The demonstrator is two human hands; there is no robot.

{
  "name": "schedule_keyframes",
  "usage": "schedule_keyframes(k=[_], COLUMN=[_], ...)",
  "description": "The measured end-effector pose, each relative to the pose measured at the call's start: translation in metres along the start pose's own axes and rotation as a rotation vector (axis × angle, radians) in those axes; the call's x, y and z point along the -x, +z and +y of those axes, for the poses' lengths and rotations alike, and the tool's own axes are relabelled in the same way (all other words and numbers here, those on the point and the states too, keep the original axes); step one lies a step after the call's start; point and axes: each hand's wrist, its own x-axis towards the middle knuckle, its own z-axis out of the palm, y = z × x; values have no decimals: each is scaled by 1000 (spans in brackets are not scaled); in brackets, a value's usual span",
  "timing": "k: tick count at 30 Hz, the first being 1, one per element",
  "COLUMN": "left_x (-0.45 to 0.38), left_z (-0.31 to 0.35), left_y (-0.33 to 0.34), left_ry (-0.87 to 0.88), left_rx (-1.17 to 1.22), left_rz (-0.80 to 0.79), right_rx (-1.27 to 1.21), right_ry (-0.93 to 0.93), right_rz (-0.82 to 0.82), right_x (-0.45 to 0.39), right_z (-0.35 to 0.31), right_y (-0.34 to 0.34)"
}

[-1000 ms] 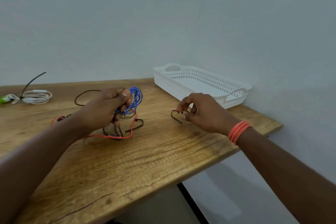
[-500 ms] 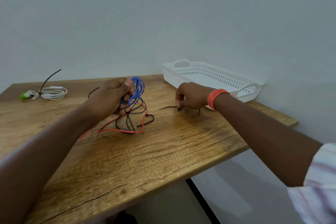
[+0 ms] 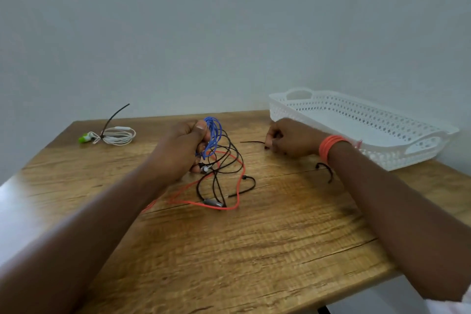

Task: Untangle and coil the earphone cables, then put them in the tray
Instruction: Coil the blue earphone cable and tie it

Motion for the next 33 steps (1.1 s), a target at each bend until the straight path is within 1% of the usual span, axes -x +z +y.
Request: schedule_keyframes(k=[2,3,5,7,13,15,16,17,20,22,24,27,33], left_x=[-1,-1,-2,0,5,7,8,9,11,12,12,11,10], left_z=[-1,-1,-1,-1,3,4,4,5,6,7,7,6,5], left_y=[2,4,5,6,7,8,9,10,11,12,12,12,13], left_ry=[-1,-1,-6,-25,-40,-44,-51,-61,-84,-98,-100,-95,-90], left_rx=[-16,-13,1,14,43,54,63,82,161,190,197,193,201], left_rz=[1,-3,-11,-14,-10,-13,-14,-16,-23,-24,-26,-25,-37], right_rx=[-160,-181,-121,-59,-61,-45,-83,-173,-580,-803,-962,-1053,-976], right_ry=[26,32,32,42,105,110,102,96,59,24,-31,-89,-144], right_rz=[87,127,162,157,109,135,169,210,294,289,253,206,134], right_x=[0,-1,-4,-9,-15,-12,-10,-7,8,19,27,35,42], right_z=[6,9,12,9,-5,-7,-8,-8,-19,-29,-40,-50,-56], right_y=[-1,0,5,12,19,19,18,16,11,8,6,7,11])
